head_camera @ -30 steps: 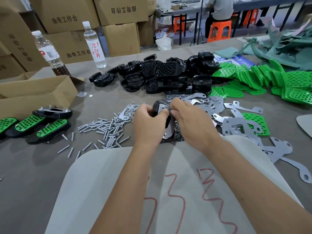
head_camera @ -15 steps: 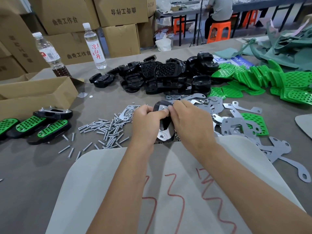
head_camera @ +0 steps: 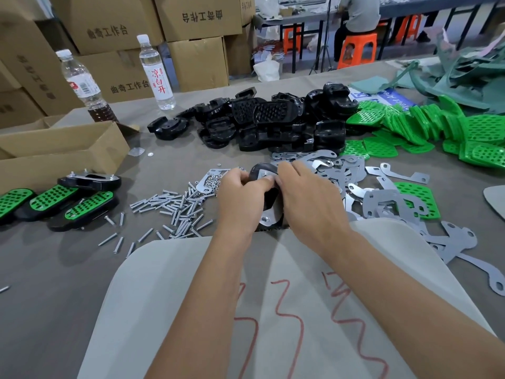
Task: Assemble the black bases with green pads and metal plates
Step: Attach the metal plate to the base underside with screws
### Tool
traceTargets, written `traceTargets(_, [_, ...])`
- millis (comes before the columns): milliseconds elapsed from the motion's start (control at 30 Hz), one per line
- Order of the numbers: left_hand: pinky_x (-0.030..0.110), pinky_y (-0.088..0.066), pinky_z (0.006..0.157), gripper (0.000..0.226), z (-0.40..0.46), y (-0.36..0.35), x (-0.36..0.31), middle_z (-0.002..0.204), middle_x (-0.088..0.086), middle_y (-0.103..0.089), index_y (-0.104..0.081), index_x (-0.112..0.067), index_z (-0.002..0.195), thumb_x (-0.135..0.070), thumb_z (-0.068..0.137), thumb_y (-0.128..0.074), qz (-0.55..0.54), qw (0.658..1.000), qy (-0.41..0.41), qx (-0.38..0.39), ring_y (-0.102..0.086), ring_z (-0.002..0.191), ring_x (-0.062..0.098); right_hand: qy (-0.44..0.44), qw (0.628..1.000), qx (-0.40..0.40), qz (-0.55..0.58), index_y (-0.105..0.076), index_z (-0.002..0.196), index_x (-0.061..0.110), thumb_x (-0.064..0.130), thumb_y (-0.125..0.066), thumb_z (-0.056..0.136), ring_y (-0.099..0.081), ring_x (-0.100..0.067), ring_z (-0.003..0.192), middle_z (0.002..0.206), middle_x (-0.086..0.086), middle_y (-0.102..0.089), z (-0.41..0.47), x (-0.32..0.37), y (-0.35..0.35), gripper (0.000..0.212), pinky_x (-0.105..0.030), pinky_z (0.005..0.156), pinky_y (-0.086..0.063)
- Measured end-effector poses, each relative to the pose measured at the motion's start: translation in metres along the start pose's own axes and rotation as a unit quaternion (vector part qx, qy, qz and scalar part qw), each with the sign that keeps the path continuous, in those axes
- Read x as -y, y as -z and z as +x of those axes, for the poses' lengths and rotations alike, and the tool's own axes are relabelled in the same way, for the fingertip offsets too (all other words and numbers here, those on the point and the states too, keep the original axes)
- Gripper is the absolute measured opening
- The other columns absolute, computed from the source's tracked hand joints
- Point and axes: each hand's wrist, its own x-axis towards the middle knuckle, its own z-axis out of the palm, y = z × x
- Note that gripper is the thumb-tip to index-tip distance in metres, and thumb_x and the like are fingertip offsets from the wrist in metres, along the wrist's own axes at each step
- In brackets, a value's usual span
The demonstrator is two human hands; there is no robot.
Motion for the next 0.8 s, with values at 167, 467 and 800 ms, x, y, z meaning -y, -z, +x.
traceTargets(167, [0.045,-0.053,0.073,0.024,0.003,-0.007,0.005,0.081,0.007,-0.067,-0.055,-0.014,0.08,-0.019,0.084,-0.079,-0.016,1.0,-0.005,-0.012,-0.062,0.074,0.024,-0.044,0.998,0.007,-0.051,-0.035,0.093,0.022,0.024,-0.03,0.105,-0.041,-0.024,0.068,0.089,0.006,-0.035,0.003,0.003,0.006,0.013,-0.034,0.052,-0.018])
traceTargets(467, [0.054,-0.06,0.087,0.021,0.013,0.009,0.006,0.09,0.012,-0.074,-0.064,-0.01,0.086,-0.021,0.077,-0.079,-0.046,0.996,0.017,-0.078,-0.073,0.087,0.035,0.039,0.98,0.049,0.187,-0.057,0.081,0.019,0.038,-0.061,0.102,-0.05,-0.019,0.079,0.077,0.008,-0.053,0.003,-0.028,0.005,0.029,-0.039,0.069,-0.041])
traceTargets(800, [0.054,-0.058,0.093,0.027,0.028,0.023,0.017,0.095,0.01,-0.07,-0.053,-0.013,0.083,-0.016,0.084,-0.081,-0.166,0.968,0.111,-0.15,-0.068,0.087,0.03,0.069,0.948,0.202,0.234,-0.077,0.088,0.034,0.033,-0.082,0.087,-0.055,0.0,0.086,0.089,0.011,-0.058,0.007,-0.031,0.006,0.005,-0.029,0.08,-0.047])
